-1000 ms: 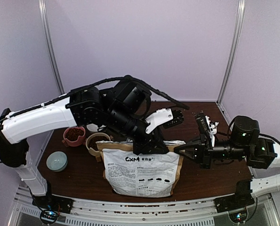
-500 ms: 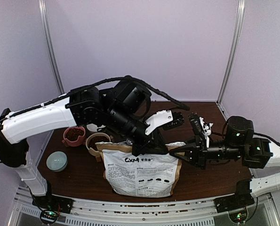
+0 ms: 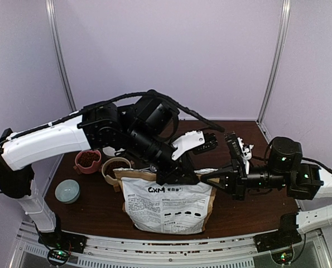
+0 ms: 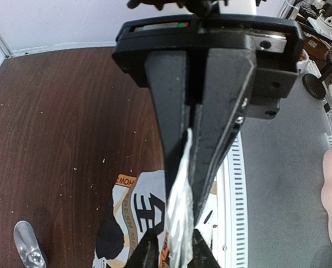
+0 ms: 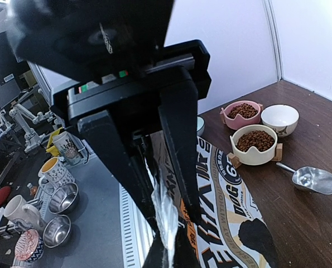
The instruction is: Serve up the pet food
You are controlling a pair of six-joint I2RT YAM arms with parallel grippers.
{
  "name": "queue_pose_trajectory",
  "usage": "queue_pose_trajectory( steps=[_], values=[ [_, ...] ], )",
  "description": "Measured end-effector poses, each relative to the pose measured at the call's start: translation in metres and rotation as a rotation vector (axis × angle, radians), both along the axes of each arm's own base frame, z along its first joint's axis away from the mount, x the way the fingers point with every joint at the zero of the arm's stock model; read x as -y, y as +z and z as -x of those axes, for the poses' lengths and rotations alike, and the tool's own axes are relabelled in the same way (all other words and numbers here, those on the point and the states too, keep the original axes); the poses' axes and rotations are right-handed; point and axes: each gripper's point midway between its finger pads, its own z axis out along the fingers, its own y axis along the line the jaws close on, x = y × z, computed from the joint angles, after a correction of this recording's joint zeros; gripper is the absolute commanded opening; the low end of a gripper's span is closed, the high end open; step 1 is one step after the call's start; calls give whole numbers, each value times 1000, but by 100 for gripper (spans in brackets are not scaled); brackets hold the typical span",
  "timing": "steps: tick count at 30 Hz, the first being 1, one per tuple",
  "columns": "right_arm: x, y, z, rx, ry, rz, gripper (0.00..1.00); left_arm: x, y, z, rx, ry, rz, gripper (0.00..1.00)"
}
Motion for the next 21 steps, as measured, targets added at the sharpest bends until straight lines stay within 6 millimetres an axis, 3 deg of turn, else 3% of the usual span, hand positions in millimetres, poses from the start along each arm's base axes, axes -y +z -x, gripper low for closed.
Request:
queue_pose_trajectory(
  steps=[3,6,15,19,21],
  values=[
    [1,0,0,0,0,0,0,-2,0,-4,20,16,-4,20],
    [1,0,1,0,0,0,0,-8,2,-5,32,27,-8,1],
    [-2,3,0,-5,3,-16,16,-12,3,-2,26,20,-9,0],
    [-7,2,-1,-10,10,-18,15,-12,4,-2,25,18,-8,0],
    [-8,0,-1,-12,14,-16,6,-12,4,-2,25,18,-8,0]
  ],
)
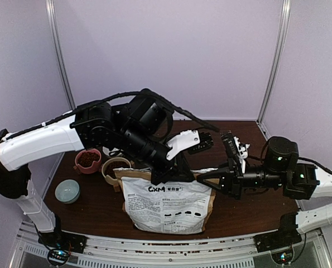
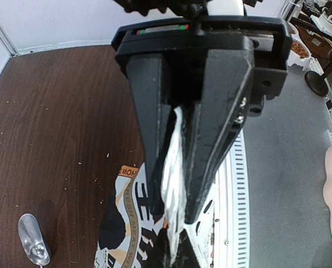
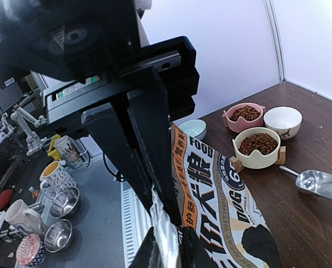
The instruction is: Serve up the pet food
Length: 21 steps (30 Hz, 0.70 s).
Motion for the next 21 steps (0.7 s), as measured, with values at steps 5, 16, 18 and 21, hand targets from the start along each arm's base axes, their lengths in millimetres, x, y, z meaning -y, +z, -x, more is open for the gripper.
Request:
queue_pose_trajectory(
  steps=[5,16,18,21],
  values=[
    [-2,0,1,-2,7,0,0,0,0,0,1,2,-2,24],
    [0,-1,0,-5,1,5,0,-26,-6,-10,9,49,-25,8],
    [0,-1,0,-4,1,6,0,-27,-4,-7,-4,42,-19,0],
    [0,-2,0,-5,1,9,5,-27,-4,-3,-20,26,-18,0]
  ],
)
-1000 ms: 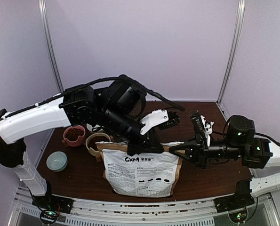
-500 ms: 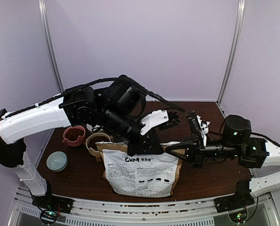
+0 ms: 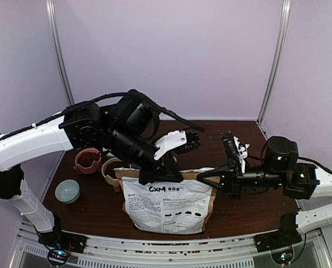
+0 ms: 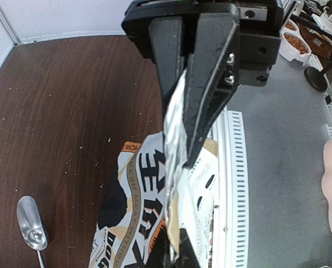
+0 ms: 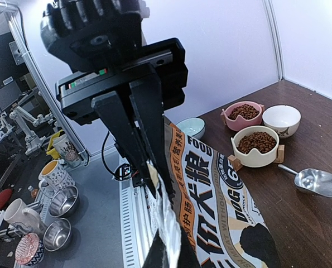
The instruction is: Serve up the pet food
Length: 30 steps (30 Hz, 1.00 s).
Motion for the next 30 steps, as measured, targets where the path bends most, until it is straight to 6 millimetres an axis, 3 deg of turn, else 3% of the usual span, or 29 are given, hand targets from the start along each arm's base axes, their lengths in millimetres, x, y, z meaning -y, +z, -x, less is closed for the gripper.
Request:
queue_pose_trajectory(
  steps=[3,6,11,18,26,30],
  values=[
    [-1,1,0,0,4,5,19,0,0,0,-4,-1,0,0],
    [-6,5,0,1,14,6,26,0,0,1,-6,-4,1,0],
    [-16,17,0,21,44,2,29,0,0,1,-8,-6,2,0],
    [-26,15,-1,22,70,18,33,-1,-1,1,-10,-5,-5,0],
    [-28,11,-1,30,76,31,50,-2,-2,1,-11,-5,-9,0],
    [-26,12,-3,35,62,30,53,-1,-1,1,-10,-5,-6,0]
  ],
)
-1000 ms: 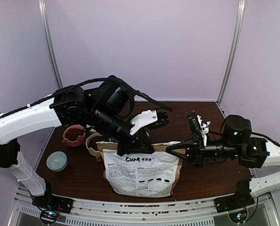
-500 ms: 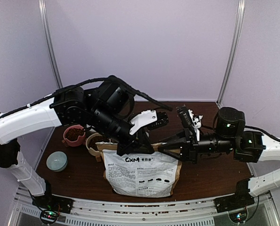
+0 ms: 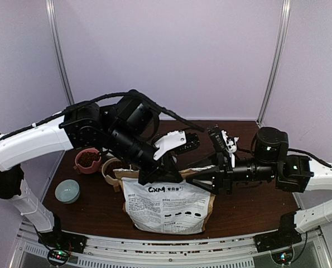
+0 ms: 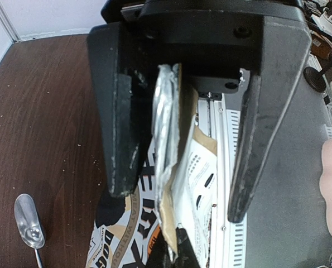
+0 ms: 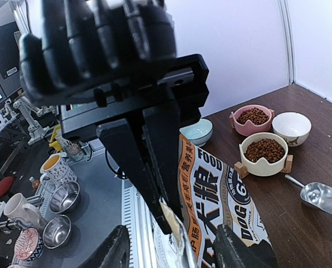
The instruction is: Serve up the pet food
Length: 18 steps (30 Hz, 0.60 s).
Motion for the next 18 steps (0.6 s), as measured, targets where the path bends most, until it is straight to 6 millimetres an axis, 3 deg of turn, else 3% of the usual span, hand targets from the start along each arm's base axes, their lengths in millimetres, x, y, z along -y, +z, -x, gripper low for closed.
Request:
queue_pose_trajectory(
  steps=[5,9,10,15,18],
  values=[
    [6,-5,-4,0,-28,10,52,0,0,0,1,0,2,0],
    [12,-14,-8,-7,-52,26,44,0,0,0,1,0,2,0],
    [14,-15,-9,-9,-56,30,41,0,0,0,1,0,2,0],
    [15,-15,-10,-16,-61,23,4,0,0,0,1,0,2,0],
    [15,-14,-8,-28,-51,10,0,0,0,0,1,1,2,0]
  ],
)
